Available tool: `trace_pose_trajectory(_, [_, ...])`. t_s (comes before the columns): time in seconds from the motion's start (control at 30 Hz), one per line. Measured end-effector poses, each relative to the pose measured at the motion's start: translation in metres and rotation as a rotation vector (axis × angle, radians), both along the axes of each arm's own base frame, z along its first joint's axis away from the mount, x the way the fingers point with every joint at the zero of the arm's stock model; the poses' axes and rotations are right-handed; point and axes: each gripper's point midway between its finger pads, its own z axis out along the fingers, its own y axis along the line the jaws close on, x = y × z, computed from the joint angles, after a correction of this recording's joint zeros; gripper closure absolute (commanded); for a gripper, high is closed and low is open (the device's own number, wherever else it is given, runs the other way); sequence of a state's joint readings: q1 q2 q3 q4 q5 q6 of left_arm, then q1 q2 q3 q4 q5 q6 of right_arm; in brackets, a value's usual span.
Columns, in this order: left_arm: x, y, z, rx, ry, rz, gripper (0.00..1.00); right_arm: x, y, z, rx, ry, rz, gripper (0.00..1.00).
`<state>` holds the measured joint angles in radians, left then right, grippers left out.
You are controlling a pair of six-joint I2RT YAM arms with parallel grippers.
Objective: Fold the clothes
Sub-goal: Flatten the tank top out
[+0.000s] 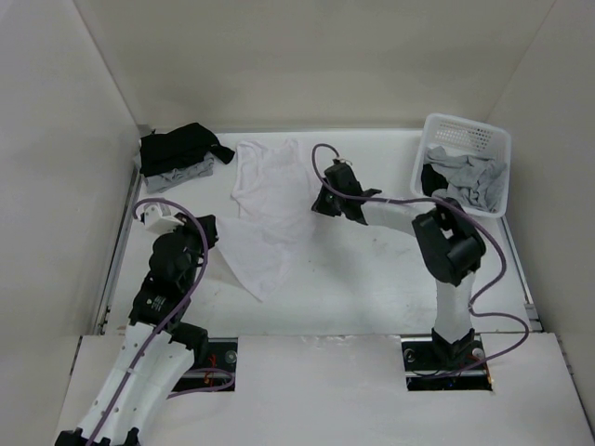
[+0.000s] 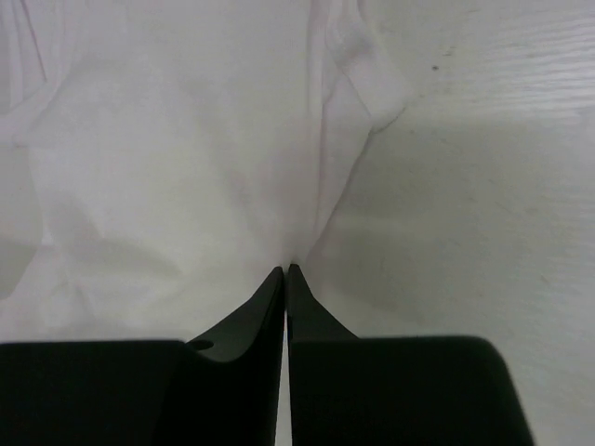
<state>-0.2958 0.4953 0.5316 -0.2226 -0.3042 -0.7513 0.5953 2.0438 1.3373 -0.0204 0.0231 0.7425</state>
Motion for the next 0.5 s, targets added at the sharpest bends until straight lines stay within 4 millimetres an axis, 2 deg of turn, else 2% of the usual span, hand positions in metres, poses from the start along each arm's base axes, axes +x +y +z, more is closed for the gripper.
trace_pose_trajectory(0.07, [0.001, 0.0, 0.007, -0.004, -0.013, 0.0, 0.98, -0.008, -0.011, 0.023, -0.012, -0.049, -0.004, 0.95])
trace_pose_trajectory(0.13, [0.001, 0.0, 0.026, -0.014, -0.049, 0.001, 0.98, -0.016, -0.018, 0.07, -0.001, -0.143, 0.002, 0.95])
trace_pose_trajectory(0.23, [-0.003, 0.003, 0.064, -0.038, -0.134, 0.009, 0.98, -0.038, -0.02, 0.176, 0.072, -0.357, 0.025, 0.95])
trace_pose_trajectory(0.27, [-0.006, 0.004, 0.079, -0.047, -0.169, 0.012, 0.98, -0.052, -0.02, 0.214, 0.109, -0.433, 0.038, 0.94])
trace_pose_trajectory(0.33, [-0.014, 0.008, 0.104, -0.063, -0.233, 0.019, 0.98, -0.083, -0.024, 0.277, 0.171, -0.561, 0.061, 0.94])
trace_pose_trajectory(0.4, [-0.026, 0.013, 0.129, -0.079, -0.302, 0.027, 0.98, -0.116, -0.032, 0.32, 0.216, -0.643, 0.084, 0.94])
trace_pose_trajectory(0.43, [-0.031, 0.016, 0.138, -0.084, -0.329, 0.031, 0.98, -0.131, -0.037, 0.334, 0.231, -0.669, 0.093, 0.94])
trace_pose_trajectory(0.5, [-0.043, 0.021, 0.155, -0.09, -0.381, 0.041, 0.98, -0.154, -0.049, 0.348, 0.248, -0.698, 0.101, 0.92])
